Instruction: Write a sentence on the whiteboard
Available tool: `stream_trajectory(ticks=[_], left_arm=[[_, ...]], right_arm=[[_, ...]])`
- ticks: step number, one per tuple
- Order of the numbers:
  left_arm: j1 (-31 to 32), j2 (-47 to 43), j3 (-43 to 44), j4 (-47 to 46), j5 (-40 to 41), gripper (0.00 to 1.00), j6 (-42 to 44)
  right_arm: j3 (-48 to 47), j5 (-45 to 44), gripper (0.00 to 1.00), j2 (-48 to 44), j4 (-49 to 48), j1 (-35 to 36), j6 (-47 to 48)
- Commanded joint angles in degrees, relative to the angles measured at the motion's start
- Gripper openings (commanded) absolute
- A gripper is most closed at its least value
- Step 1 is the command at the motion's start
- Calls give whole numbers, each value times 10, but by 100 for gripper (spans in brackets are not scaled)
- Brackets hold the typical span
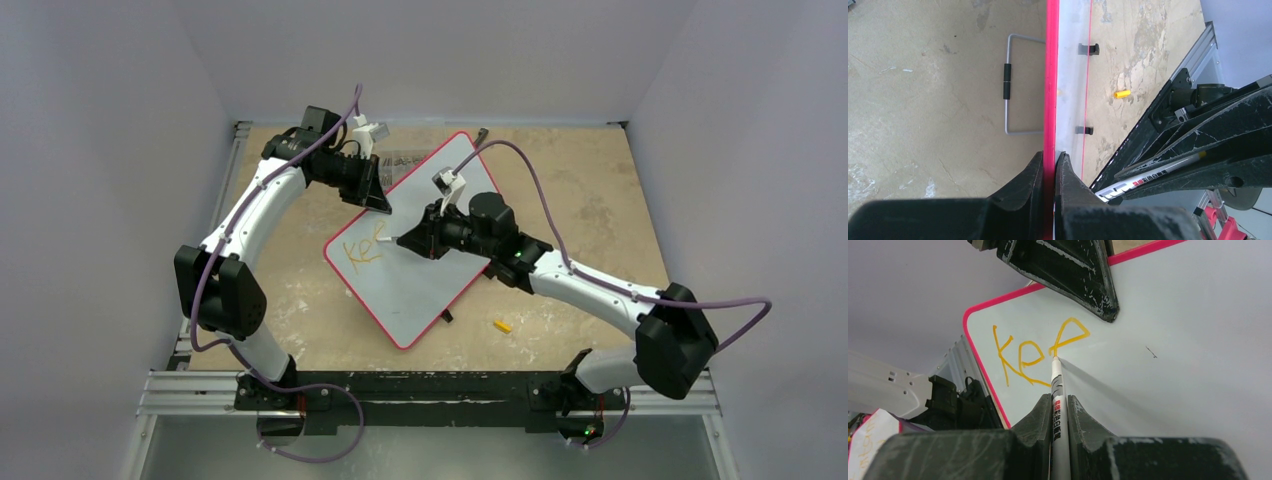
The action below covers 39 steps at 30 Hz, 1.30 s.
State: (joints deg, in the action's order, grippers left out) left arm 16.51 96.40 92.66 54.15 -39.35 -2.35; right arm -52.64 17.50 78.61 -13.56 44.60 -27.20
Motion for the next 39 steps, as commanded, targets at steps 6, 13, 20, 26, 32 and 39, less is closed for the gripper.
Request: stream_trajectory(ticks=[6,13,20,26,32,39], left_arm=[[5,-12,-1,12,87,0,30],[5,-14,-2,11,86,0,29],[5,-17,-3,11,83,0,29],[5,-22,-6,9,78,0,29],[8,-23,-6,9,77,0,29],[9,-25,-7,9,77,0,29]], right_arm=[[18,-78,0,-24,57,-6,16],[-4,-95,0,-35,85,-13,25],[-7,-74,0,-64,70,-13,20],[-30,-98,0,-79,68,-16,-7],[-51,-118,0,-66,67,-28,-18],[-78,-127,0,-35,72,-30,-19]])
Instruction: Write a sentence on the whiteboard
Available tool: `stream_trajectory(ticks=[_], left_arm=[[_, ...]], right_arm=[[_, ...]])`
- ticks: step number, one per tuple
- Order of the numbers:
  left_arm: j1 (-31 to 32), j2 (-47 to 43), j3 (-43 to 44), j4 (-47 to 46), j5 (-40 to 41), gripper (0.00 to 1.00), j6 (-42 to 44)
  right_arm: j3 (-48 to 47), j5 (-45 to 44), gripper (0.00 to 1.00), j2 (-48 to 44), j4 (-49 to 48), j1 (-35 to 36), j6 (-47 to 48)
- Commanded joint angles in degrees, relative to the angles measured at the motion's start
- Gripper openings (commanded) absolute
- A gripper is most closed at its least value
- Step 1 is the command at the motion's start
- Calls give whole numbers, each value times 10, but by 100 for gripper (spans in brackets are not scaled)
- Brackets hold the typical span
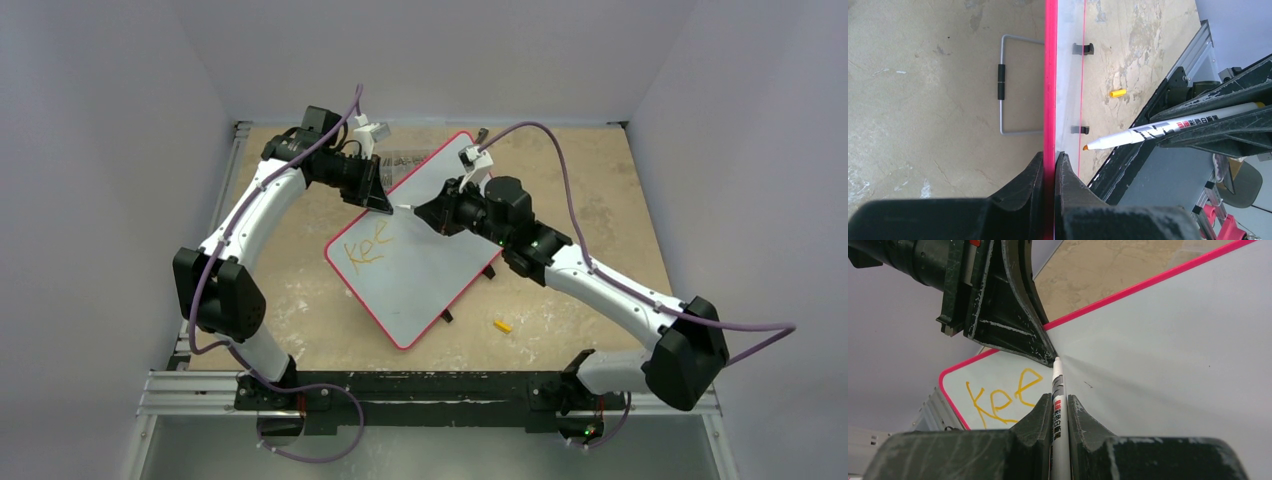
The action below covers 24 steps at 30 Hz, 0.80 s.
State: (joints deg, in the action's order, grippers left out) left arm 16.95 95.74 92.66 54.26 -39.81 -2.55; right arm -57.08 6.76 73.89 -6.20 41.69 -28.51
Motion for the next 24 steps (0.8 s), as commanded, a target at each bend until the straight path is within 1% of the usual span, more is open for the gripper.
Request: stream_trajectory(ticks=[1,13,24], left_arm=[[5,-19,-6,8,82,0,32],[4,-17,-6,8,81,0,32],[5,-15,-3,8,78,0,31]], right_arm=[[-35,-21,0,16,-2,-3,-6],[-17,-17,0,38,-8,-3,-8],[41,-4,0,18,1,-3,-3]])
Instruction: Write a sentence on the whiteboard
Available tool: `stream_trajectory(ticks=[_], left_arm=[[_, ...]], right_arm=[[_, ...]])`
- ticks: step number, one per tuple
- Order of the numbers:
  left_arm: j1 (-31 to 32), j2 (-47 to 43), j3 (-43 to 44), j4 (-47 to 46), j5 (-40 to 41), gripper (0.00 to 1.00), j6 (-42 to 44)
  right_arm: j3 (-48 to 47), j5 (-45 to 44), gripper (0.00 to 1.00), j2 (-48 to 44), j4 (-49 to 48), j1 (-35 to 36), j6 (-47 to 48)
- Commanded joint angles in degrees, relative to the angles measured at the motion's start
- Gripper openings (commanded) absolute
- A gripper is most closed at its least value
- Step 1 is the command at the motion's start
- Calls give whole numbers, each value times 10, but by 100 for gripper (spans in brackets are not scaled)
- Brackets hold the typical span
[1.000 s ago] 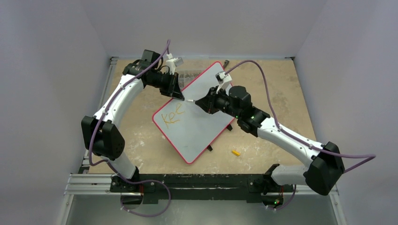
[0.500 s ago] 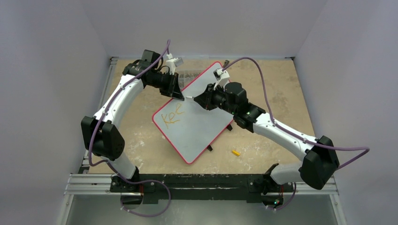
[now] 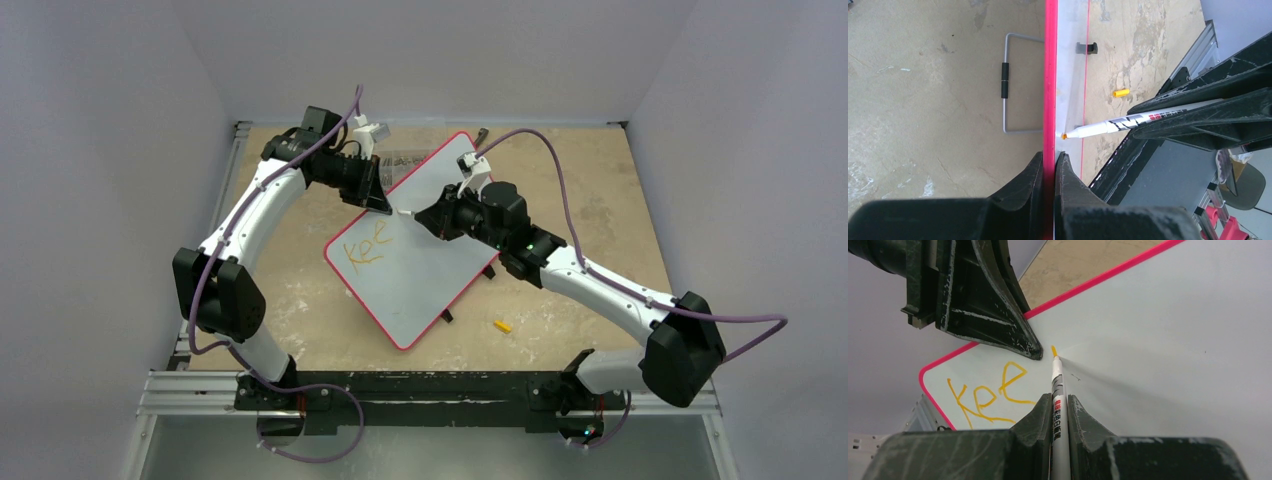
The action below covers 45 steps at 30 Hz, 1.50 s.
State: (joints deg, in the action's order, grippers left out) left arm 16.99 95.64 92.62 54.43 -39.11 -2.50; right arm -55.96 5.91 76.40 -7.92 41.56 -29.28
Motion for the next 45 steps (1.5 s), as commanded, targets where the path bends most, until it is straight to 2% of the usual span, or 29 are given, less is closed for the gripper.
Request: stream_trajectory(ticks=[1,11,19,35,45], left_arm=[[5,-14,-2,6,70,0,30],[5,-14,-1,5,69,0,30],[6,-14,-2,5,69,0,30],[8,-15,-3,7,72,0,30],[8,-14,-2,7,73,0,31]], right_arm=[[36,6,0,-9,23,-2,8],[76,13,0,-55,58,-2,13],[0,47,0,-82,93,-2,16],[-97,6,0,-3,87,-3,27],[-113,-3,0,31,85,-9,36]])
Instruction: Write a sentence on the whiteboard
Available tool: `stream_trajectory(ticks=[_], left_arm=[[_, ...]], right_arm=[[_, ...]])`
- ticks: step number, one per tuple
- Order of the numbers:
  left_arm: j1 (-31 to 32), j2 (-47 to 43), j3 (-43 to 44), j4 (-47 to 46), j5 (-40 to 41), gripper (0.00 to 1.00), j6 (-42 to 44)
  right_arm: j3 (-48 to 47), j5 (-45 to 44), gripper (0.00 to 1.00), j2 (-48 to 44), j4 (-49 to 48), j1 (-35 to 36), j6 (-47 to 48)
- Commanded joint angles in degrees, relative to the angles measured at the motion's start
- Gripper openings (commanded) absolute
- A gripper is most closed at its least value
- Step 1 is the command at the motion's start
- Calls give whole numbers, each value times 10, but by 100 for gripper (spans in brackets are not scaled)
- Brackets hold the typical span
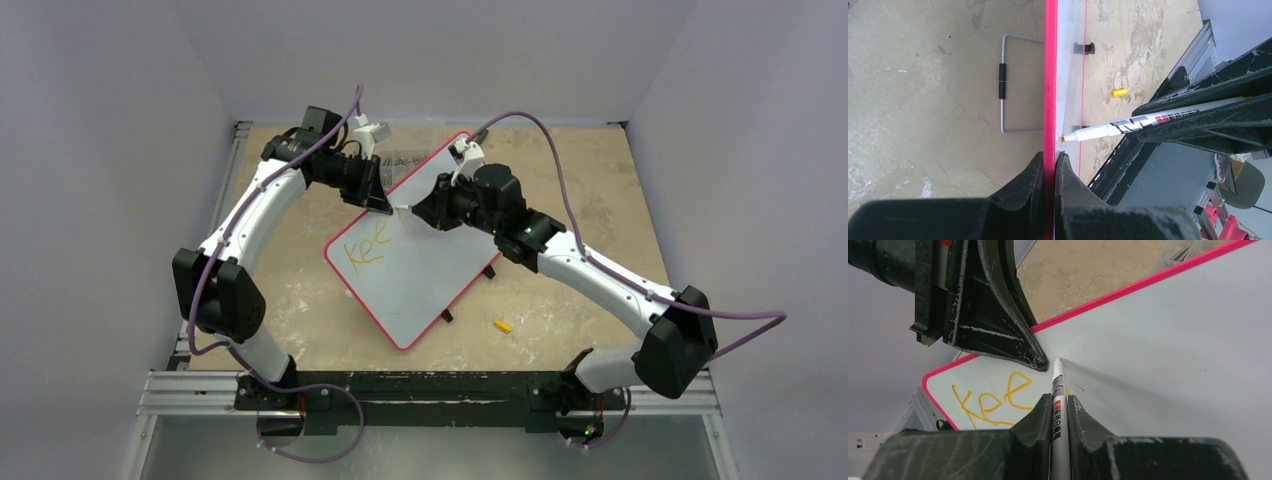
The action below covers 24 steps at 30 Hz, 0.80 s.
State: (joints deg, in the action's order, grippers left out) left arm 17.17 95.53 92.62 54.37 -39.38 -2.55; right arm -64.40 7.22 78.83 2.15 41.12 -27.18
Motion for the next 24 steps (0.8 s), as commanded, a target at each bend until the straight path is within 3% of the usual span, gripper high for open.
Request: stream_trajectory(ticks=[1,12,24], left_arm=[[7,-14,-3,8,76,0,31],[7,-20,-2,7,68,0,31],[7,-23,0,8,72,0,31]], right_arm=[[-29,-19,0,8,-14,-5,16],[-18,-70,0,16,8,-16,30],[31,-27,0,0,-15,-17,15]])
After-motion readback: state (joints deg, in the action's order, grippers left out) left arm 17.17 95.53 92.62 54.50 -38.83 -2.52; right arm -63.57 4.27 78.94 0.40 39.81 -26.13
